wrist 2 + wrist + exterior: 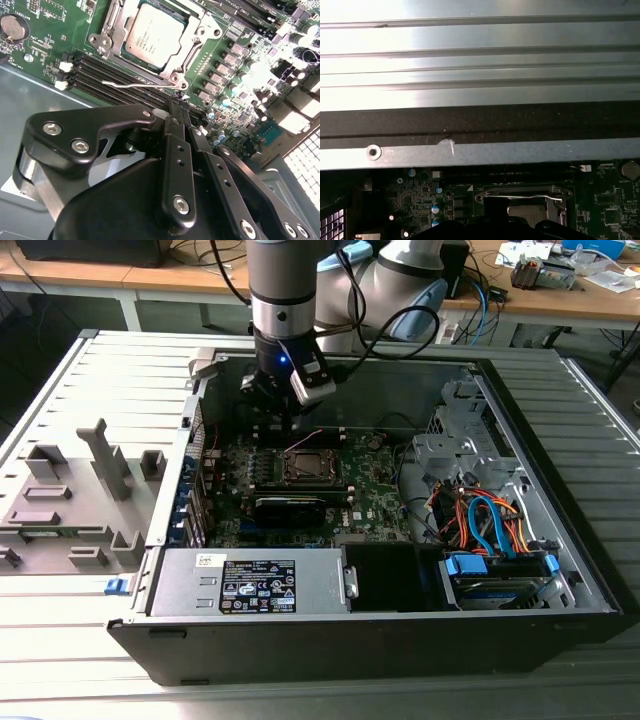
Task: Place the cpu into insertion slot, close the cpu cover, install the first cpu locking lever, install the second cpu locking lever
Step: 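Install the first cpu locking lever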
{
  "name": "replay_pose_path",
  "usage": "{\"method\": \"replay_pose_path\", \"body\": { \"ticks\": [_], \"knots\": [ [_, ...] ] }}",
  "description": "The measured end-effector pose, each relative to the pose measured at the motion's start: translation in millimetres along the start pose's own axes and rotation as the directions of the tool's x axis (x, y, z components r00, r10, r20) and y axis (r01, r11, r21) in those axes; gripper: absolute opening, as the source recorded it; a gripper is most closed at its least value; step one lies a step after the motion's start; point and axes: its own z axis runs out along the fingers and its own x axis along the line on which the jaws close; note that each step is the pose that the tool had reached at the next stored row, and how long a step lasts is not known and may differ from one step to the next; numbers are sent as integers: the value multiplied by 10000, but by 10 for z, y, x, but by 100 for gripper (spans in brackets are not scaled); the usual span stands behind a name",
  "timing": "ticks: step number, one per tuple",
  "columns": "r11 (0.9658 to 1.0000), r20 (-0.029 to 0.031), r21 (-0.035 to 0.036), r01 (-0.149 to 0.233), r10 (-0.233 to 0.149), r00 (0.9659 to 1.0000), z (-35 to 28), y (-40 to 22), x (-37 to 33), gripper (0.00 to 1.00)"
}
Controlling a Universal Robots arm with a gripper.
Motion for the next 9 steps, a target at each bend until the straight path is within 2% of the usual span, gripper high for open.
{"method": "replay_pose_path", "body": {
  "ticks": [9],
  "knots": [
    [10000,0,-1,0,0,10000,22,-1,-11,11]
  ]
}}
